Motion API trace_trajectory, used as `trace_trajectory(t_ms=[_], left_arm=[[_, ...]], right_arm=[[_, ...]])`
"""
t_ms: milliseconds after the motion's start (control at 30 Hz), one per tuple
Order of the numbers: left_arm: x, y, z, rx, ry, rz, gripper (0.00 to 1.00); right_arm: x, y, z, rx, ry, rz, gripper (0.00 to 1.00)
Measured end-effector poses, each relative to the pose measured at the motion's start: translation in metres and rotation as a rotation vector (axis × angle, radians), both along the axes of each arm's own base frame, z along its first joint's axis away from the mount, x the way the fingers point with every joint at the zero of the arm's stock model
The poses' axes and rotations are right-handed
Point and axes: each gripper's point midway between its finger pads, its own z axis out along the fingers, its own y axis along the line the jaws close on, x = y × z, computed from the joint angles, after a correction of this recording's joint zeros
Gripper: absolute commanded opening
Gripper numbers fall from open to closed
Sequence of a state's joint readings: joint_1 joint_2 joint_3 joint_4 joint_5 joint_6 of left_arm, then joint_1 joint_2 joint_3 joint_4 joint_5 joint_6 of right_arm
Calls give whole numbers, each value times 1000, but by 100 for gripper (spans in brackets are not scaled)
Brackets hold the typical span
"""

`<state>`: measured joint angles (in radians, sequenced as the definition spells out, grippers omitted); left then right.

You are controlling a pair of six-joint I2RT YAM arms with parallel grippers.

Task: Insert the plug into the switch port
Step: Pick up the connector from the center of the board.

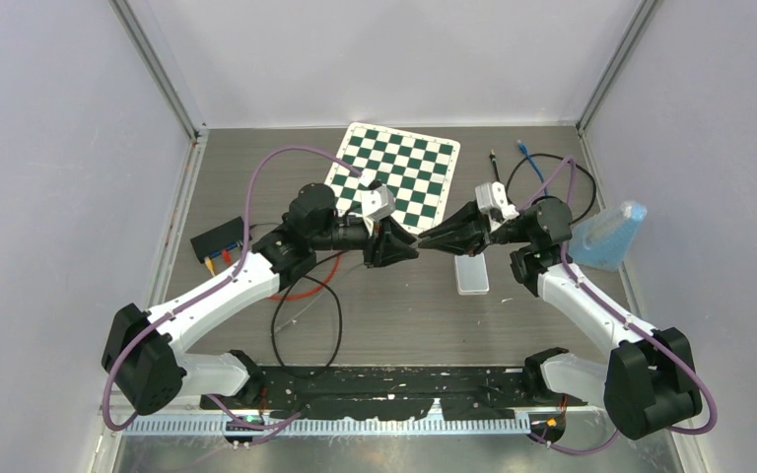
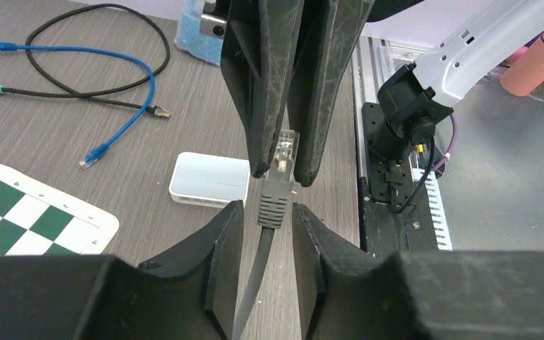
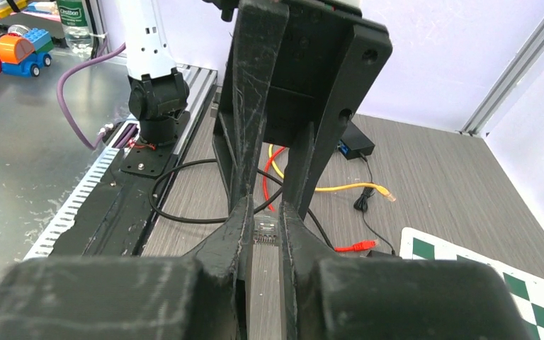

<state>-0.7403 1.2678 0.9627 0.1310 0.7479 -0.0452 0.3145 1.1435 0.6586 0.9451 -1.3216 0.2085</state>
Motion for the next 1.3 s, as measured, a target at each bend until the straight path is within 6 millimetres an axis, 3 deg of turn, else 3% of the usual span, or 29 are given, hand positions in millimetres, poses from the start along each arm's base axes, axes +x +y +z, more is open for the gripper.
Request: trace_trajectory(t_ms=[133, 267, 333, 467, 600, 833, 1167, 1300], left_arm=[[0, -2, 4, -13, -12, -4, 32], [0, -2, 4, -19, -14, -3, 10], [0, -2, 2, -14, -12, 0, 0], [0, -1, -2, -7, -12, 2, 0], [1, -1, -3, -8, -13, 8, 0], [2, 0, -9, 3, -4, 16, 0], [6, 1, -10, 7, -7, 44, 0], [8, 1, -10, 8, -7, 52, 0]], right_arm=[[1, 0, -6, -11, 18, -3, 5], [3, 0, -13, -29, 44, -9, 5], [4, 0, -17, -36, 56, -12, 16], [7, 0, -19, -42, 93, -35, 43], [19, 0, -13, -31, 170, -124, 59], [32, -3, 12, 6, 263, -228, 61], [49, -9, 21, -35, 599, -383, 56], [44, -10, 12, -75, 648, -387, 57]])
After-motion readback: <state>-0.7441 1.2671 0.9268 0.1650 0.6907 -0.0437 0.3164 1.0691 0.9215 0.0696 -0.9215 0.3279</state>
